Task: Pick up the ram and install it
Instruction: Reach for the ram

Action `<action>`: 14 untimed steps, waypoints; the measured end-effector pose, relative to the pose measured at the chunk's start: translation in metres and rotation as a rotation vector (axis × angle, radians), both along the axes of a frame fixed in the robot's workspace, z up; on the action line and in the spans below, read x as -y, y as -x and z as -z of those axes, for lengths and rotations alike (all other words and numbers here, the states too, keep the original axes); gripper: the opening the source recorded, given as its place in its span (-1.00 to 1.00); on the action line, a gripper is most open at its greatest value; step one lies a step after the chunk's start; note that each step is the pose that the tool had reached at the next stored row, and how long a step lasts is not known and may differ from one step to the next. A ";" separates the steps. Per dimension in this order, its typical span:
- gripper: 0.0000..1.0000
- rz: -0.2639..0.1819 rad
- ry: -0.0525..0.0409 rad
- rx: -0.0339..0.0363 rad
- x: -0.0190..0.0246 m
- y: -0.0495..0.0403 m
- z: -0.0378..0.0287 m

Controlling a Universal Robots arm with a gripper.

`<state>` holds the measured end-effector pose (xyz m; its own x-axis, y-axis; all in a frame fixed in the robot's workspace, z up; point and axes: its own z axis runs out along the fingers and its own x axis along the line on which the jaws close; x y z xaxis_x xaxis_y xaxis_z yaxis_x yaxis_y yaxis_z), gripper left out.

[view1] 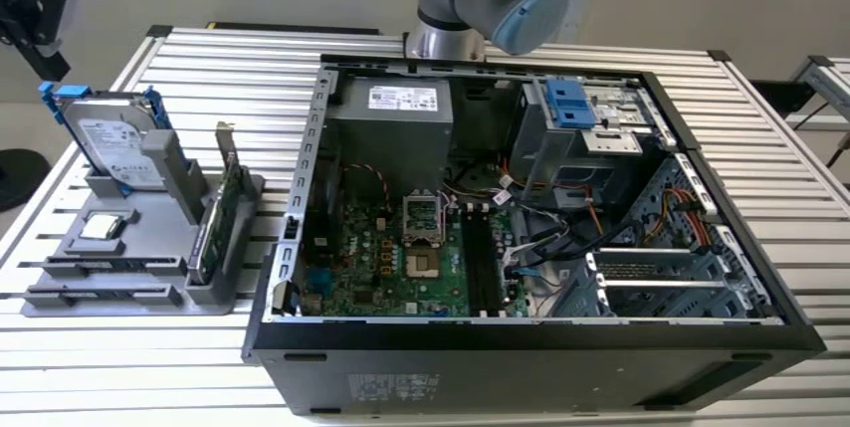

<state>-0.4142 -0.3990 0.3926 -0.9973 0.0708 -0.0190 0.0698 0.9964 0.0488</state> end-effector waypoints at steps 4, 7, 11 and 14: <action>-1.00 0.000 0.0000 -0.0001 0.0000 0.0008 0.0000; -1.00 0.000 0.0000 -0.0001 0.0009 0.0008 0.0000; -1.00 0.000 0.0001 -0.0001 0.0027 0.0008 0.0000; -1.00 0.000 0.0000 0.0000 0.0044 0.0008 0.0000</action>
<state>-0.4150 -0.4034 0.3926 -0.9973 0.0709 -0.0190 0.0699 0.9964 0.0488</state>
